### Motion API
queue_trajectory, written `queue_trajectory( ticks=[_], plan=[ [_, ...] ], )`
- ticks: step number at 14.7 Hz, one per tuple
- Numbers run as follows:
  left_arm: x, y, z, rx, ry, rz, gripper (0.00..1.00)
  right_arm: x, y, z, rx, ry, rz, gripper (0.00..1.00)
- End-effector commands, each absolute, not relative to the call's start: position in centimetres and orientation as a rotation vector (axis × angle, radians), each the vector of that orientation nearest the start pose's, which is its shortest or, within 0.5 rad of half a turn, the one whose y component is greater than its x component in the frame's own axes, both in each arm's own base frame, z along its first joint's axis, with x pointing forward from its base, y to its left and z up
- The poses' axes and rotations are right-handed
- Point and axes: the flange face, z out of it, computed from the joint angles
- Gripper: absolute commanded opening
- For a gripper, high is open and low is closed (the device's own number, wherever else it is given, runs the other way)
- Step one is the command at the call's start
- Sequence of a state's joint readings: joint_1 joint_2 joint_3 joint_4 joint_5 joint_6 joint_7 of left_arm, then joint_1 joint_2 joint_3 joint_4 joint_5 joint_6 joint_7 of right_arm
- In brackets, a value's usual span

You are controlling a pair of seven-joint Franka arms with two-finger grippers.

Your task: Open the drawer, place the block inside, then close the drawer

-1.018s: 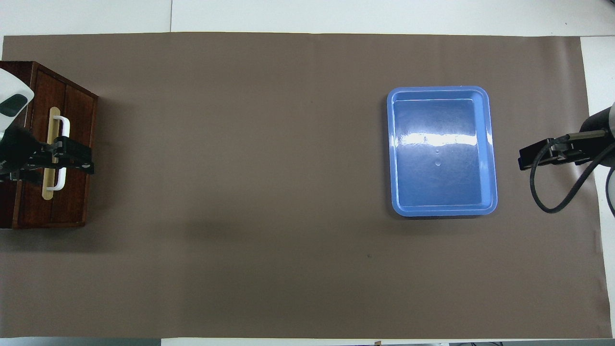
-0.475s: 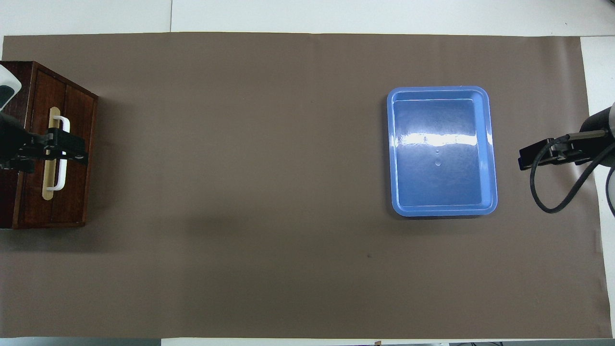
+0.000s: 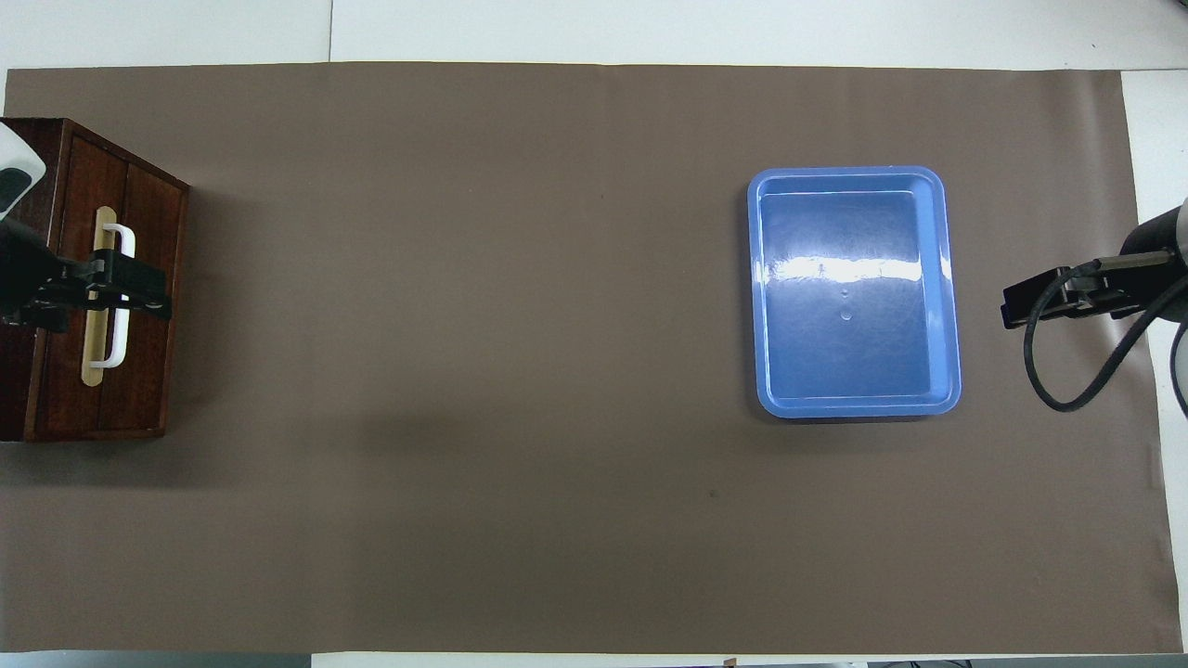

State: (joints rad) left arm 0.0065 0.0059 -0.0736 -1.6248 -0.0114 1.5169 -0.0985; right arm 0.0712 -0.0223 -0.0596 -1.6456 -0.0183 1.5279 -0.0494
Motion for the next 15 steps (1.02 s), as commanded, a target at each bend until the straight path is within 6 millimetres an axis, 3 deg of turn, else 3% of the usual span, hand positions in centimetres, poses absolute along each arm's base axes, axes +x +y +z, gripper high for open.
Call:
queue_trajectory(
  ticks=[1, 15],
  plan=[
    [55.04, -3.56, 59.32, -3.157, -0.029, 0.17, 1.0, 53.43, -0.08, 59.99, -3.162, -0.117, 0.167, 1.0],
    [55.09, -3.48, 59.36, -3.158, -0.015, 0.162, 1.0, 53.43, -0.08, 59.99, -3.162, -0.117, 0.167, 1.0]
  ],
)
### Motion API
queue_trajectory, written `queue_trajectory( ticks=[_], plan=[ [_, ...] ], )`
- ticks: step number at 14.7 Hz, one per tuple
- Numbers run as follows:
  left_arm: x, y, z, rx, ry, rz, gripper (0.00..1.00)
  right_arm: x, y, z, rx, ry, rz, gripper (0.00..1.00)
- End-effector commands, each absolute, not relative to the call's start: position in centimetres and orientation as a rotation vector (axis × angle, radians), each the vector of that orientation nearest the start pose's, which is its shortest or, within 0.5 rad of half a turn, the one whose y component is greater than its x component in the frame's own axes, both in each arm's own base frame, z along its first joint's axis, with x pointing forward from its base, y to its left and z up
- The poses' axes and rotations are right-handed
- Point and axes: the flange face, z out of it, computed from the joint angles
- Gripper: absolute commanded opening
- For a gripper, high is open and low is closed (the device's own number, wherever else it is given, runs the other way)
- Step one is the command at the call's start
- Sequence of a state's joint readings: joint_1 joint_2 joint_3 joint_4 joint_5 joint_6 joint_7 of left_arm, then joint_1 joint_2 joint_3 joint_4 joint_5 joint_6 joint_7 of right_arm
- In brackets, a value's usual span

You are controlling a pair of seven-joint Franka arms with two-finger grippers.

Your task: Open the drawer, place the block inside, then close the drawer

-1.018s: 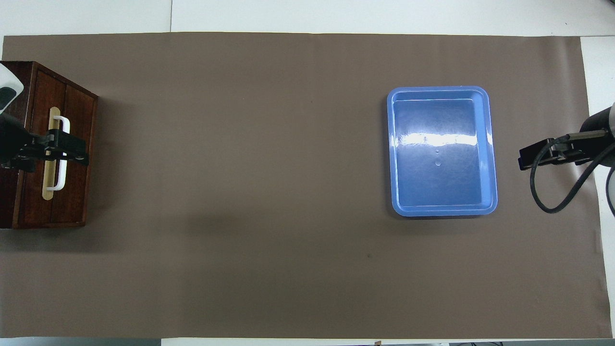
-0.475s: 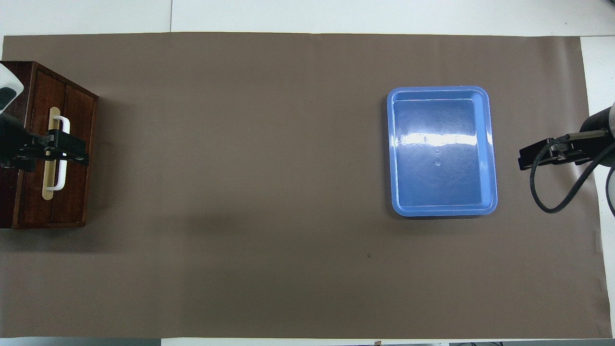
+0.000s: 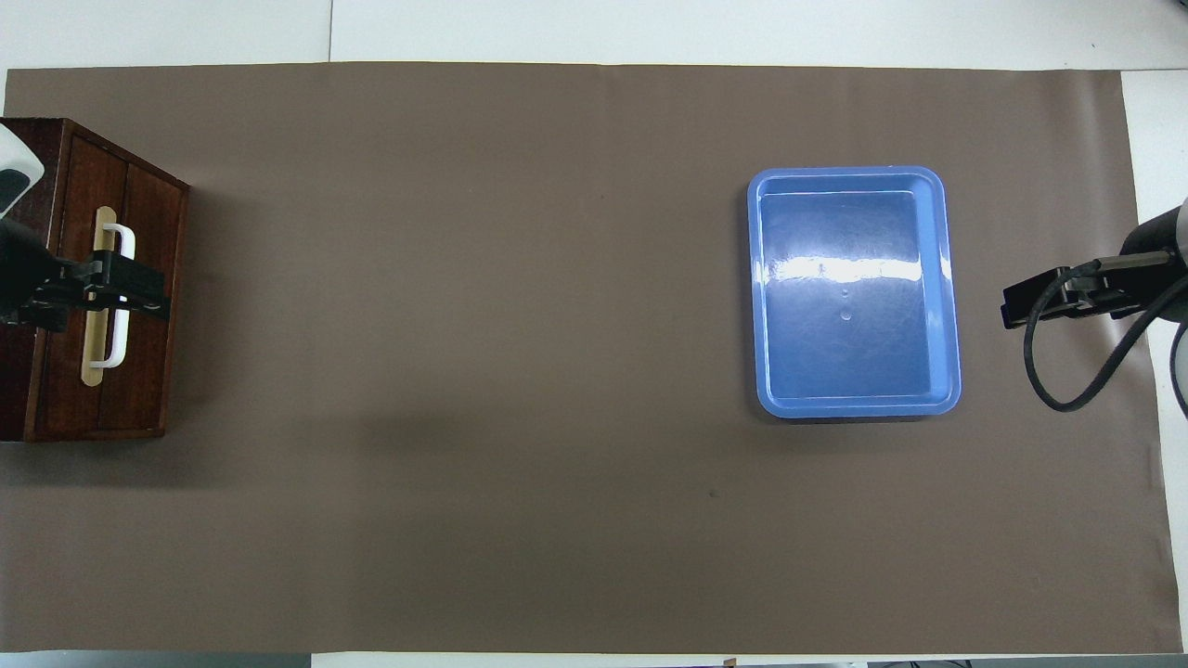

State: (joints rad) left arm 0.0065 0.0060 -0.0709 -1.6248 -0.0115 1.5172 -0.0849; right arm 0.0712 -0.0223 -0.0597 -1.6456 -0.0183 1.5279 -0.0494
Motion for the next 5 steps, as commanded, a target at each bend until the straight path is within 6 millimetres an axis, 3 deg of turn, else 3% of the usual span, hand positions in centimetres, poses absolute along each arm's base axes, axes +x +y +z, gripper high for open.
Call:
queue_trajectory(
  ticks=[1, 5],
  plan=[
    [55.09, -3.48, 59.36, -3.158, -0.015, 0.162, 1.0, 53.43, -0.08, 59.99, -3.162, -0.117, 0.167, 1.0],
    [55.08, -3.65, 59.36, -3.158, 0.0, 0.162, 1.0, 53.11, -0.17, 59.79, -3.158, -0.116, 0.21, 1.0]
  ],
)
